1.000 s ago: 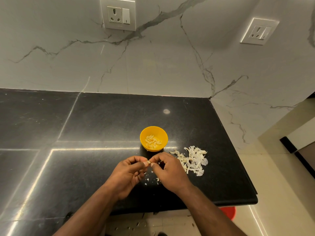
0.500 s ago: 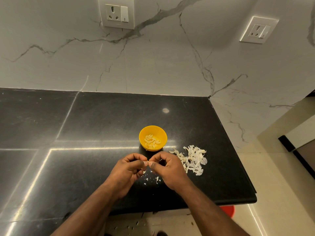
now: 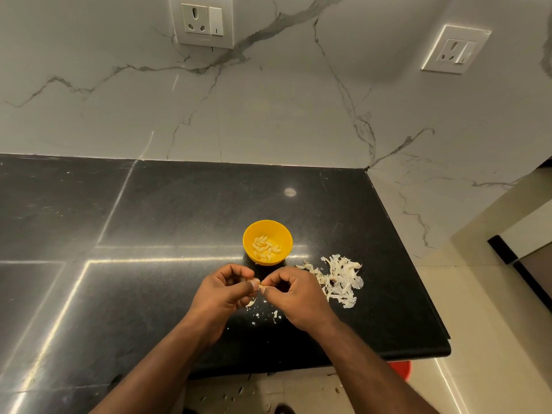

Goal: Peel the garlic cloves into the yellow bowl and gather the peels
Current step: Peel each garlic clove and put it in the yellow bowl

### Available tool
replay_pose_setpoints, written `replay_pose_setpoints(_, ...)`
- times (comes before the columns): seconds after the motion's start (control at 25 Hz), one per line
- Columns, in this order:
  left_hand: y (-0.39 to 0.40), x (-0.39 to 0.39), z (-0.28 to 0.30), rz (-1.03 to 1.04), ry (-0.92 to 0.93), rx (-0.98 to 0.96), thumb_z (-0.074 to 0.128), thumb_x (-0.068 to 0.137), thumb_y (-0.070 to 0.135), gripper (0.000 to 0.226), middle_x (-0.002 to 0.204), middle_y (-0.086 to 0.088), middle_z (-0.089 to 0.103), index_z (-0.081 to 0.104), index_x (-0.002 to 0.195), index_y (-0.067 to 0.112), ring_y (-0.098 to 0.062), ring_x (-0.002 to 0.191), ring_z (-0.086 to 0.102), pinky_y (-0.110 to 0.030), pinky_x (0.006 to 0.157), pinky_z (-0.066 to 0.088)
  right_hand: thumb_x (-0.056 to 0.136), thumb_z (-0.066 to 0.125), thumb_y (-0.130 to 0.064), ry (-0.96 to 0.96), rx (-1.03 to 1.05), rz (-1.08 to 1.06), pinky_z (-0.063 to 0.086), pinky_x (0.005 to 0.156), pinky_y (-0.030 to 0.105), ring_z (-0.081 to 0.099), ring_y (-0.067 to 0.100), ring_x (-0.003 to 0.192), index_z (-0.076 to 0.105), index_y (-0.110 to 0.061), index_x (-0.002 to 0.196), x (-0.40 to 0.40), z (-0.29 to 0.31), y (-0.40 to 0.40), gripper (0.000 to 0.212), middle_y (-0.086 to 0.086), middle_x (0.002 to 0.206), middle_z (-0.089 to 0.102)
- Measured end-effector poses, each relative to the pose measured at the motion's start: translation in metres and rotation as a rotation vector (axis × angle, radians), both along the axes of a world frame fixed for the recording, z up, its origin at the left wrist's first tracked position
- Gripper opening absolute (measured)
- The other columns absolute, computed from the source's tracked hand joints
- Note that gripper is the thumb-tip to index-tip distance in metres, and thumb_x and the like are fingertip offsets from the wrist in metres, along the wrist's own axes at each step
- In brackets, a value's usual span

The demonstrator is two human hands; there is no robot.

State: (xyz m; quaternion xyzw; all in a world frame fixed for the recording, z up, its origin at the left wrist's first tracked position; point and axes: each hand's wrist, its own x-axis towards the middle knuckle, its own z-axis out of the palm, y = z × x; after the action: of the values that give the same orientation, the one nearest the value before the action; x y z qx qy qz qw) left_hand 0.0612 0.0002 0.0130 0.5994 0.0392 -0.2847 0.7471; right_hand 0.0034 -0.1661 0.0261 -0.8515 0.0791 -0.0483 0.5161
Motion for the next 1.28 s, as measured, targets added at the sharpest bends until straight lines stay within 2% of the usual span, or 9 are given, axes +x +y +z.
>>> replay_pose_setpoints(0.16,-0.001,0.001,-0.003,-0.002,-0.158,0.121,0.077,0.081,-0.003,0.018,0.086,-0.016,0.074,0.067,0.094,0.006,-0.03,0.081,0.067,-0.044,0.076,0.055,0.083,0.072,-0.019,0.064,-0.044,-0.005,0.051,0.063,0.025,0.064,0.008,0.067,0.078,-0.019,0.082,0.004,-0.002,-0.002,0.006,-0.007,0.073,0.072)
replay_pose_setpoints(0.32,-0.001,0.001,-0.001,-0.045,-0.237,0.211,0.078,0.082,0.0,0.017,0.084,-0.015,0.074,0.068,0.095,0.005,-0.027,0.078,0.069,-0.04,0.073,0.058,0.079,0.067,-0.026,0.068,-0.126,0.018,0.052,0.064,0.031,0.063,0.009,0.067,0.076,-0.021,0.08,0.004,-0.005,0.0,0.01,-0.007,0.074,0.071)
replay_pose_setpoints(0.44,-0.001,0.003,0.0,-0.046,-0.125,0.17,0.077,0.082,0.0,0.016,0.081,-0.017,0.071,0.066,0.094,0.003,-0.03,0.075,0.063,-0.032,0.065,0.054,0.074,0.062,-0.034,-0.027,-0.197,0.016,0.051,0.063,0.03,0.062,0.01,0.072,0.073,-0.021,0.075,0.003,-0.008,0.003,0.016,-0.008,0.076,0.067)
replay_pose_setpoints(0.52,-0.001,0.005,0.002,-0.051,-0.011,0.129,0.076,0.082,-0.001,0.015,0.083,-0.018,0.07,0.066,0.092,0.004,-0.031,0.078,0.064,-0.03,0.064,0.053,0.073,0.061,-0.036,-0.09,-0.228,0.012,0.049,0.062,0.031,0.06,0.011,0.071,0.071,-0.021,0.073,0.001,-0.011,0.004,0.018,-0.009,0.075,0.065)
replay_pose_setpoints(0.8,0.0,0.009,0.013,-0.107,0.295,0.06,0.066,0.086,-0.004,0.01,0.078,-0.014,0.068,0.068,0.094,0.003,-0.016,0.063,0.063,-0.022,0.056,0.05,0.077,0.065,-0.025,-0.182,-0.24,0.039,0.047,0.058,0.027,0.057,0.009,0.07,0.066,-0.02,0.074,-0.004,-0.015,0.009,0.006,-0.01,0.075,0.061)
replay_pose_setpoints(1.0,0.003,0.008,0.011,-0.131,0.48,0.002,0.064,0.087,0.003,0.018,0.072,-0.01,0.066,0.069,0.104,0.003,-0.012,0.057,0.06,-0.019,0.05,0.048,0.079,0.066,-0.021,-0.21,-0.238,0.061,0.047,0.06,0.026,0.058,0.009,0.072,0.067,-0.021,0.076,-0.006,-0.014,0.009,0.003,-0.01,0.078,0.062)
replay_pose_setpoints(1.12,0.003,0.006,0.013,-0.135,0.495,-0.038,0.063,0.088,0.003,0.018,0.073,-0.01,0.067,0.071,0.104,0.004,-0.012,0.06,0.061,-0.019,0.05,0.048,0.079,0.069,-0.019,-0.204,-0.219,0.051,0.044,0.06,0.018,0.06,0.007,0.074,0.071,-0.021,0.079,-0.005,-0.012,0.007,0.003,-0.012,0.08,0.064)
replay_pose_setpoints(1.28,0.003,0.002,0.012,-0.137,0.353,-0.005,0.066,0.09,0.005,0.011,0.081,-0.012,0.069,0.072,0.099,0.006,-0.015,0.067,0.063,-0.021,0.056,0.05,0.079,0.069,-0.018,-0.173,-0.169,0.012,0.041,0.062,0.011,0.061,0.006,0.077,0.072,-0.022,0.078,-0.006,-0.01,0.005,0.005,-0.015,0.078,0.064)
